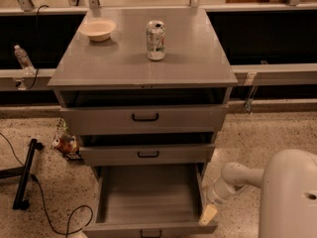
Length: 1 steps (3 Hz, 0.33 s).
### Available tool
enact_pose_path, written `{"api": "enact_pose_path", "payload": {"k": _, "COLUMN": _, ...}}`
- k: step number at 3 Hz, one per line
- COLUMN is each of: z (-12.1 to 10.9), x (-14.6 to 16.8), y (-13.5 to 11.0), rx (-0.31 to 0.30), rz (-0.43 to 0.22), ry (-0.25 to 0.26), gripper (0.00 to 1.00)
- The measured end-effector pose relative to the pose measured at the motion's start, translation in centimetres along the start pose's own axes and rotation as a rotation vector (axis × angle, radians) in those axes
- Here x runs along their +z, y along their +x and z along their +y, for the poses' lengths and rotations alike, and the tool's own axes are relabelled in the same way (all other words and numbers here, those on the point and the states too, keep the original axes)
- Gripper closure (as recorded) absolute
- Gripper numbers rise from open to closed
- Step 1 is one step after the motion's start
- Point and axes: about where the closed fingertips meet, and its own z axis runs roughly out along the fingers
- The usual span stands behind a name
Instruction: Open bottom drawer
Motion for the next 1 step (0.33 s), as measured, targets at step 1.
{"api": "enact_pose_path", "payload": {"k": 1, "z": -0.91, "x": -1.29, "y": -0.71, "rx": 0.035, "rz": -0.143, "ry": 0.036, "gripper": 0.36}}
